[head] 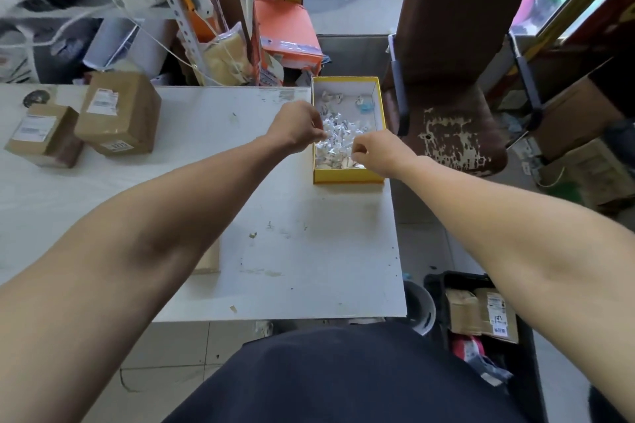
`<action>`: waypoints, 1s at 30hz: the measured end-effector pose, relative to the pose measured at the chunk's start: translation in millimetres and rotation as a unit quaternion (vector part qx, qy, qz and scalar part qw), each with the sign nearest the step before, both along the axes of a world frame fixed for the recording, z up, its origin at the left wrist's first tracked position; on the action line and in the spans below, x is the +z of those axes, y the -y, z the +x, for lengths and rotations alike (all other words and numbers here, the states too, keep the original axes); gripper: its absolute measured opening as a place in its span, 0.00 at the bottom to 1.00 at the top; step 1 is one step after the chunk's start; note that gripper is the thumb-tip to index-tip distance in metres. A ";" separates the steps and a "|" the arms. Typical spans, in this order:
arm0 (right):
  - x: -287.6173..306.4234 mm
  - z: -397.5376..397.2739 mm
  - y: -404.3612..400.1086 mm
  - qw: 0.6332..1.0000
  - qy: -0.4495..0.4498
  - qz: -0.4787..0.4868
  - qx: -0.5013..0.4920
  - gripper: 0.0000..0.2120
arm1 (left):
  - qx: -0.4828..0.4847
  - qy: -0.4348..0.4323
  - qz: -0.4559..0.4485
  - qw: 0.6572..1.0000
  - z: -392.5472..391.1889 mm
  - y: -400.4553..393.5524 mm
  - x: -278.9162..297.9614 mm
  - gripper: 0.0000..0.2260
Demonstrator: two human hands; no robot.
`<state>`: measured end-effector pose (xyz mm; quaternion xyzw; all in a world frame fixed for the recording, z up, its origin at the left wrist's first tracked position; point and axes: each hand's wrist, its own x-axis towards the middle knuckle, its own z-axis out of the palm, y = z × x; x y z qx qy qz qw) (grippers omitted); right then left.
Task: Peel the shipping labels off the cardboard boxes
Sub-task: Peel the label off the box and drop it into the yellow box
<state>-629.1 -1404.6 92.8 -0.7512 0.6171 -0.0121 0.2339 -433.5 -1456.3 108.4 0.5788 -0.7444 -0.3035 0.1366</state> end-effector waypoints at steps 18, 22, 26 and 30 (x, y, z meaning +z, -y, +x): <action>13.5 -27.2 128.1 0.994 -0.093 -0.017 -0.048 0.10 | 0.007 0.071 -0.072 0.995 -73.0 94.4 -6.5 0.07; 14.0 -30.9 145.1 0.995 -0.089 -0.017 -0.050 0.09 | 0.011 0.081 -0.064 0.995 -79.3 112.4 -10.3 0.08; 13.5 -33.2 152.3 0.995 -0.083 -0.012 -0.050 0.08 | 0.007 0.083 -0.062 0.995 -86.2 125.4 -12.6 0.08; 10.7 -35.8 149.8 0.996 -0.081 -0.011 -0.048 0.08 | 0.006 0.081 -0.049 0.995 -89.8 131.8 -15.0 0.10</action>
